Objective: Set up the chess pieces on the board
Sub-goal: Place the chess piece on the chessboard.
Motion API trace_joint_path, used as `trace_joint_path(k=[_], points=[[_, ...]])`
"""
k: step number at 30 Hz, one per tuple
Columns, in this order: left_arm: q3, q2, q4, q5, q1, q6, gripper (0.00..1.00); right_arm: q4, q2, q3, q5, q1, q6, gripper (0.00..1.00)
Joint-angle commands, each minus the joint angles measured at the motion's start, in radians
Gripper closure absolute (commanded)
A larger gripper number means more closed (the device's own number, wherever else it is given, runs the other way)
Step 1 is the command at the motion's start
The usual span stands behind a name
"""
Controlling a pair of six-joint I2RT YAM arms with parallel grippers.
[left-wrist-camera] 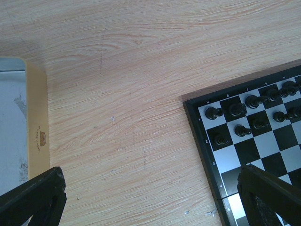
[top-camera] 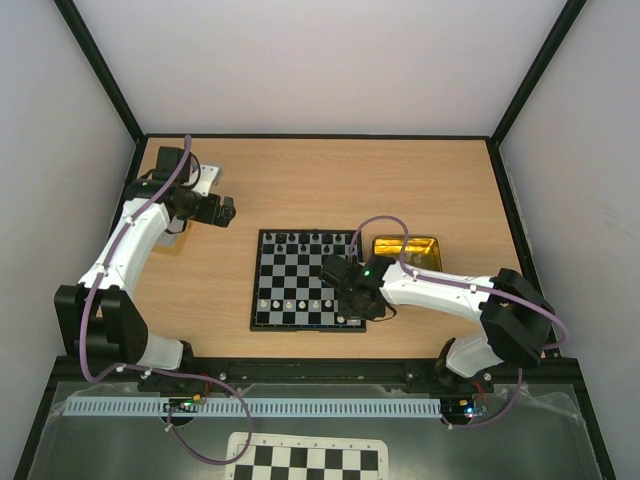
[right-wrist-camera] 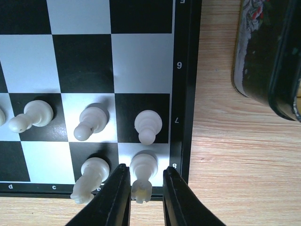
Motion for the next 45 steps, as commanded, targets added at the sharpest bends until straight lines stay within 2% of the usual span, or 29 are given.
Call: trace_joint_path(k=[1, 12, 17, 30, 35, 39, 45], points=[[-0.006, -0.012, -0.004, -0.002, 0.005, -0.004, 0.01, -0.003, 0.001, -0.019, 0.005, -0.005, -0.008, 0.82], [-0.006, -0.009, -0.002, -0.002, 0.005, -0.005, 0.01, 0.013, 0.005, -0.031, -0.011, -0.006, -0.010, 0.84], [-0.006, -0.007, -0.002, -0.003, 0.005, -0.006, 0.01, -0.002, 0.007, -0.005, 0.007, -0.007, -0.011, 0.73], [-0.006, -0.011, -0.004, 0.000, 0.007, -0.006, 0.01, -0.073, -0.028, 0.066, 0.033, -0.053, -0.038, 0.73], [-0.001, -0.008, -0.006, 0.013, 0.007, -0.004, 0.01, -0.193, -0.105, 0.150, 0.067, -0.128, -0.078, 0.74], [0.001, -0.008, -0.010, 0.019, 0.007, -0.001, 0.01, -0.270, -0.150, 0.206, 0.076, -0.256, -0.143, 0.74], [0.031, -0.021, -0.046, -0.062, 0.008, 0.031, 0.01, -0.276, -0.164, 0.225, 0.090, -0.433, -0.283, 0.75]])
